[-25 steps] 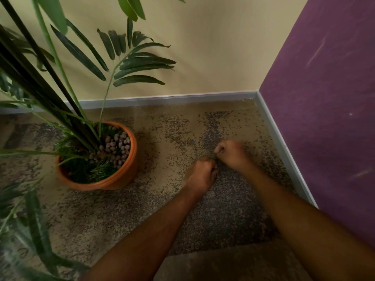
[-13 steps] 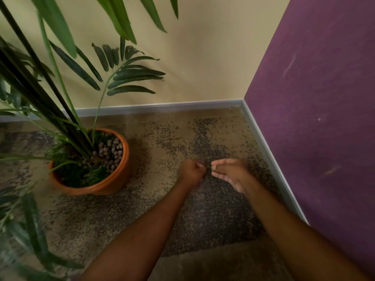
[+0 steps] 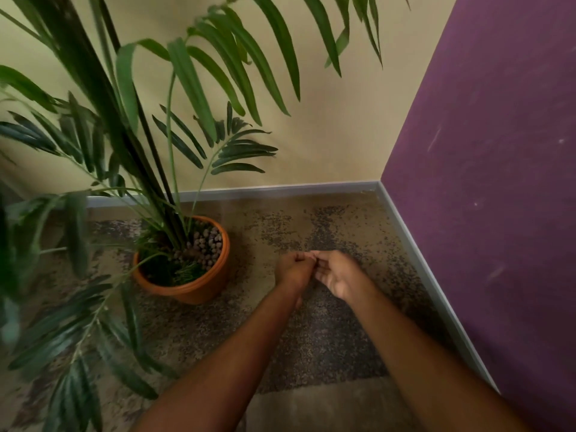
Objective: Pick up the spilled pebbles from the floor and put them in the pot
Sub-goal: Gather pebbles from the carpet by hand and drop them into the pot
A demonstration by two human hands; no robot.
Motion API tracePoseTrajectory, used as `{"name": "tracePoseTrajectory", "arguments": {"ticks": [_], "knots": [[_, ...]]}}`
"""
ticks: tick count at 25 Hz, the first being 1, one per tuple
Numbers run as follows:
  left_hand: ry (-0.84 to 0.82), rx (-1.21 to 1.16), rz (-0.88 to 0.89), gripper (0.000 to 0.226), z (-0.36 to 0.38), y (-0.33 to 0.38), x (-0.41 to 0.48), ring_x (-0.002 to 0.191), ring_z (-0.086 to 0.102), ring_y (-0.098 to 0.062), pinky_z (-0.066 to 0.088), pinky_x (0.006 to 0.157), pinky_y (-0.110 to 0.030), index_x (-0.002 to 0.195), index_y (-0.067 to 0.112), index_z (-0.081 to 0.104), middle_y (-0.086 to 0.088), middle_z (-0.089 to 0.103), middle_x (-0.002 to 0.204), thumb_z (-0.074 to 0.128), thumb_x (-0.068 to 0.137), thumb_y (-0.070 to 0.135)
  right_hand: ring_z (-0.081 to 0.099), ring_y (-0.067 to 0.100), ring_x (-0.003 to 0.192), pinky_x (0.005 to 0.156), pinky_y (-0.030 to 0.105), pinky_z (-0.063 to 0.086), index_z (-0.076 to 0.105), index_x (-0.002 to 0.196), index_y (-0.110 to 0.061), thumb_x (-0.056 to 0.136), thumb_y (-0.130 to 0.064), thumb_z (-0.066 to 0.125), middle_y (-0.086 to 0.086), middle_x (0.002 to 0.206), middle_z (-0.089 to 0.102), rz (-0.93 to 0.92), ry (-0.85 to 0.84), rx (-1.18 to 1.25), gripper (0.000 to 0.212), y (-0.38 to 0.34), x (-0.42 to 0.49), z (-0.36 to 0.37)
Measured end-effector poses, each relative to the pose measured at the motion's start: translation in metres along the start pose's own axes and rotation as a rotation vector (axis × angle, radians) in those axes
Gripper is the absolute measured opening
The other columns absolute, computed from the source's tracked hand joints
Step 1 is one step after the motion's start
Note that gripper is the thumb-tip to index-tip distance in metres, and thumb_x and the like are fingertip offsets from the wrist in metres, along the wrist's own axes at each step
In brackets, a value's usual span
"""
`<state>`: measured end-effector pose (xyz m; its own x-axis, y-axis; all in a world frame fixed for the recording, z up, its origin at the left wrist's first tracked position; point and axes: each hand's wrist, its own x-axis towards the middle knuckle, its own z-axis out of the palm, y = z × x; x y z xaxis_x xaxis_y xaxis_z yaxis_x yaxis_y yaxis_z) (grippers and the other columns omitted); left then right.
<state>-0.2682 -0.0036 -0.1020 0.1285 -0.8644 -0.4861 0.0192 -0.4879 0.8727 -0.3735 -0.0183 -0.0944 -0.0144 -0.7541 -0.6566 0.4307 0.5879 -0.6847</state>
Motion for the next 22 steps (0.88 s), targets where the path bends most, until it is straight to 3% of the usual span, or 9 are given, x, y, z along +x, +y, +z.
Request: {"name": "tracePoseTrajectory", "arguments": {"ticks": [2, 4, 7, 11, 15, 17, 18, 20, 22], "knots": [[0.015, -0.058, -0.019, 0.018, -0.008, 0.009, -0.011, 0.095, 0.078, -0.030, 0.063, 0.080, -0.038, 0.098, 0.010, 0.081, -0.014, 0.083, 0.101, 0.068, 0.093, 0.021, 0.069, 0.029, 0.105, 0.072, 0.033, 0.060, 0.064, 0.129, 0.005, 0.104, -0.006, 0.047, 0.026, 0.127, 0.070, 0.011, 0.004, 0.008, 0.032, -0.001, -0.008, 0.014], [0.005, -0.120, -0.047, 0.024, -0.019, 0.020, -0.021, 0.102, 0.079, -0.033, 0.064, 0.090, -0.045, 0.099, 0.011, 0.083, -0.015, 0.083, 0.103, 0.065, 0.091, 0.027, 0.068, 0.030, 0.104, 0.070, 0.033, 0.061, 0.064, 0.131, 0.005, 0.104, -0.007, 0.049, 0.025, 0.125, 0.070, 0.009, -0.006, 0.024, 0.032, -0.003, -0.017, 0.029], [0.023, -0.254, -0.055, 0.031, -0.036, 0.037, -0.035, 0.112, 0.077, -0.037, 0.061, 0.103, -0.053, 0.098, 0.012, 0.084, -0.017, 0.083, 0.107, 0.063, 0.093, 0.034, 0.069, 0.026, 0.087, 0.062, 0.031, 0.061, 0.066, 0.117, 0.000, 0.104, -0.008, 0.050, 0.018, 0.101, 0.074, 0.004, -0.044, 0.042, 0.023, -0.008, -0.032, 0.053], [0.175, -0.296, 0.009, 0.037, -0.059, 0.053, -0.050, 0.095, 0.081, -0.028, 0.064, 0.097, -0.051, 0.073, 0.027, 0.086, -0.007, 0.085, 0.087, 0.066, 0.082, 0.057, 0.070, 0.025, 0.082, 0.061, 0.032, 0.058, 0.070, 0.089, -0.003, 0.102, -0.012, 0.053, 0.013, 0.072, 0.078, 0.045, -0.112, 0.022, 0.023, -0.010, -0.048, 0.092], [0.249, -0.312, 0.083, 0.050, -0.080, 0.062, -0.057, 0.097, 0.081, -0.028, 0.063, 0.099, -0.051, 0.088, 0.019, 0.086, -0.006, 0.085, 0.093, 0.059, 0.089, 0.061, 0.065, 0.023, 0.074, 0.058, 0.029, 0.053, 0.065, 0.085, -0.008, 0.103, -0.015, 0.051, 0.011, 0.078, 0.068, 0.072, -0.099, 0.072, 0.024, -0.012, -0.052, 0.130], [0.260, -0.411, 0.070, 0.050, -0.091, 0.061, -0.056, 0.106, 0.078, -0.030, 0.060, 0.104, -0.049, 0.095, 0.014, 0.082, -0.008, 0.083, 0.108, 0.050, 0.100, 0.052, 0.056, 0.018, 0.066, 0.051, 0.026, 0.053, 0.059, 0.083, -0.011, 0.104, -0.012, 0.051, 0.006, 0.075, 0.059, 0.053, -0.084, 0.078, 0.022, -0.013, -0.053, 0.148], [0.246, -0.469, 0.026, 0.046, -0.098, 0.059, -0.057, 0.108, 0.074, -0.028, 0.058, 0.103, -0.044, 0.102, 0.014, 0.079, -0.008, 0.079, 0.116, 0.047, 0.104, 0.046, 0.052, 0.015, 0.063, 0.047, 0.023, 0.054, 0.058, 0.082, -0.010, 0.103, -0.011, 0.052, 0.005, 0.074, 0.056, 0.054, -0.093, 0.073, 0.022, -0.012, -0.054, 0.158], [0.206, -0.557, -0.070, 0.039, -0.107, 0.051, -0.061, 0.092, 0.068, -0.025, 0.054, 0.083, -0.037, 0.107, 0.014, 0.075, -0.013, 0.073, 0.111, 0.045, 0.106, 0.038, 0.049, 0.013, 0.063, 0.048, 0.023, 0.055, 0.059, 0.084, -0.009, 0.103, -0.009, 0.053, 0.005, 0.076, 0.053, 0.063, -0.144, 0.031, 0.020, -0.011, -0.057, 0.175], [0.204, -0.608, -0.145, 0.038, -0.114, 0.042, -0.064, 0.082, 0.064, -0.022, 0.054, 0.075, -0.037, 0.101, 0.013, 0.072, -0.013, 0.069, 0.100, 0.047, 0.106, 0.042, 0.049, 0.015, 0.066, 0.072, 0.032, 0.061, 0.059, 0.089, -0.010, 0.105, -0.011, 0.052, 0.006, 0.080, 0.051, 0.068, -0.205, -0.042, 0.017, -0.010, -0.060, 0.191]]}}
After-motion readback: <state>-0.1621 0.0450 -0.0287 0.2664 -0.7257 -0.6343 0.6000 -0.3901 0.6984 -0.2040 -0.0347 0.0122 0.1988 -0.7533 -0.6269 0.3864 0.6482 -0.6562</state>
